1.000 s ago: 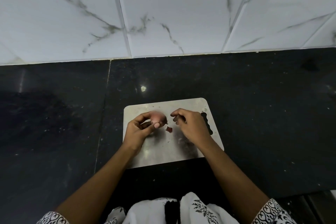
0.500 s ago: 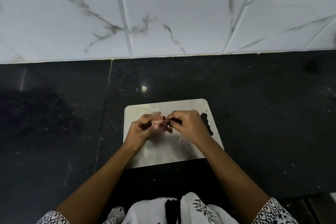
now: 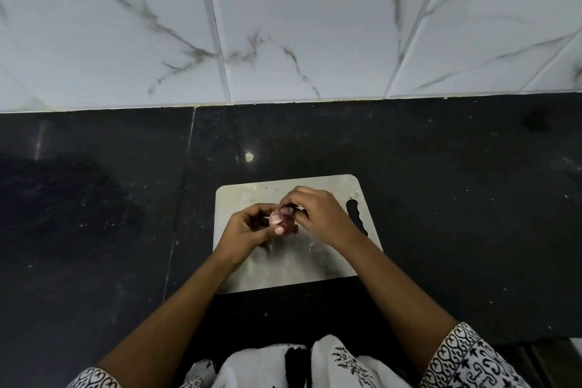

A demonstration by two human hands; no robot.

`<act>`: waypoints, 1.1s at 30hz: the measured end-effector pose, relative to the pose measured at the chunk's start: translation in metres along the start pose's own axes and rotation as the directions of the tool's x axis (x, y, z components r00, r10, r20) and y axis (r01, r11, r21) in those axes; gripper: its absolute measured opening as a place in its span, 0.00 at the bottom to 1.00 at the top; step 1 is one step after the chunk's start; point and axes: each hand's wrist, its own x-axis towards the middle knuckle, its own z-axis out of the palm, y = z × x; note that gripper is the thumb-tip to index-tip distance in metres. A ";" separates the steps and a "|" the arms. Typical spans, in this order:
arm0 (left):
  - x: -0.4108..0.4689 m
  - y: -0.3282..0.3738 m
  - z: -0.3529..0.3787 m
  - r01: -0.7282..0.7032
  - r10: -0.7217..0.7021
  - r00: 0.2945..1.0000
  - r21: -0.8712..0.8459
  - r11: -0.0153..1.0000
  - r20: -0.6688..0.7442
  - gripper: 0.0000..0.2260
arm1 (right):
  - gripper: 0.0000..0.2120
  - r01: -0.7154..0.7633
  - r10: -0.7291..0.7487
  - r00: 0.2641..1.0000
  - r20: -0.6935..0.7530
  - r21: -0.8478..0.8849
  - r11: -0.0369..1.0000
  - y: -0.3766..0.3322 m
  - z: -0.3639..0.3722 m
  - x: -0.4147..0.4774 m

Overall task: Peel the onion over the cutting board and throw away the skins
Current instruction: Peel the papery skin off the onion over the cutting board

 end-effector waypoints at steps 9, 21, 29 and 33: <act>-0.001 -0.001 0.002 -0.003 0.003 1.000 -0.008 1.000 -0.020 0.21 | 0.06 -0.155 0.166 0.984 -0.063 0.144 0.977 0.002 0.007 0.004; -0.001 -0.004 -0.004 0.002 -0.004 1.000 -0.103 0.995 -0.016 0.21 | 0.07 -0.433 0.530 0.846 -0.060 0.503 0.748 0.011 0.004 0.013; 0.005 -0.002 -0.006 0.084 -0.126 0.984 -0.294 0.952 -0.127 0.15 | 0.08 -0.522 0.566 0.814 -0.131 0.265 0.811 0.023 -0.002 -0.007; 0.007 0.002 -0.004 0.105 -0.157 0.974 -0.293 0.950 -0.161 0.12 | 0.13 -0.521 0.524 0.851 0.035 -0.079 0.850 0.021 -0.005 -0.011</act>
